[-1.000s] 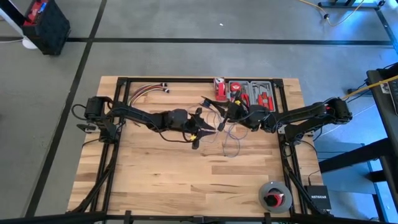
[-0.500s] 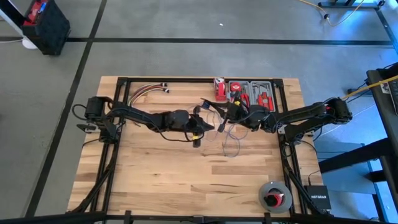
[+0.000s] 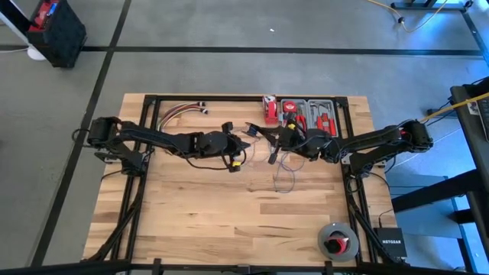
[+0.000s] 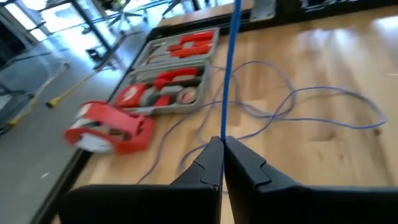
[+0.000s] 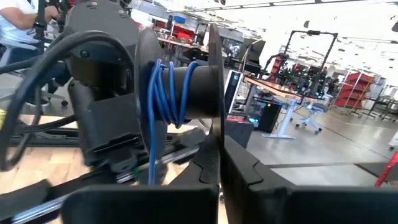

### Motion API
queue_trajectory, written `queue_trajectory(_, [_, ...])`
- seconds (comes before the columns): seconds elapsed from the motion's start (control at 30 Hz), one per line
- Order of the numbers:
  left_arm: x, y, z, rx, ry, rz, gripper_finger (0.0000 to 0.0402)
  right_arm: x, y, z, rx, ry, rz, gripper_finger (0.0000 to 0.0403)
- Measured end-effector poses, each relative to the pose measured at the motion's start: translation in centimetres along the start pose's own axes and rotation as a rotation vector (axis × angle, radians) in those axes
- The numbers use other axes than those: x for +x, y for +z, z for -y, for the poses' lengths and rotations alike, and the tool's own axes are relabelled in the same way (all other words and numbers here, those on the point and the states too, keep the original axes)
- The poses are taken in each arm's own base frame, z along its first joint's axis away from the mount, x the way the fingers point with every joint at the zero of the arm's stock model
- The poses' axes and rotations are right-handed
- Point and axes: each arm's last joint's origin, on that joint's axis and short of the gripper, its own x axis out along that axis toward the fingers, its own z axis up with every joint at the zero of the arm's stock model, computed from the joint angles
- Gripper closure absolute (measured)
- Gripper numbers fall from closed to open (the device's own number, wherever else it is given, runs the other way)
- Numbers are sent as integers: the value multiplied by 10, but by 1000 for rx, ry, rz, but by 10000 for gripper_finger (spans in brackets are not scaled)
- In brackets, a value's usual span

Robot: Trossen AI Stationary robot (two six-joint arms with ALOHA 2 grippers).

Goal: Coil cords
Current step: Coil the blue wire on the black spool

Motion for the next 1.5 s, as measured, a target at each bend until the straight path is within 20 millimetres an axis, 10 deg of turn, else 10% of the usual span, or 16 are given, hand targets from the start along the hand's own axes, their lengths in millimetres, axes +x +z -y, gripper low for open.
queue_trajectory(0.47, [-52, 21, -33, -17, 53, 11, 400, -5, 7, 3, -1, 42, 17, 402])
queue_trajectory(1.5, [-78, 55, -34, -229, -61, 161, 399, 5, -41, -6, -234, -107, -326, 402])
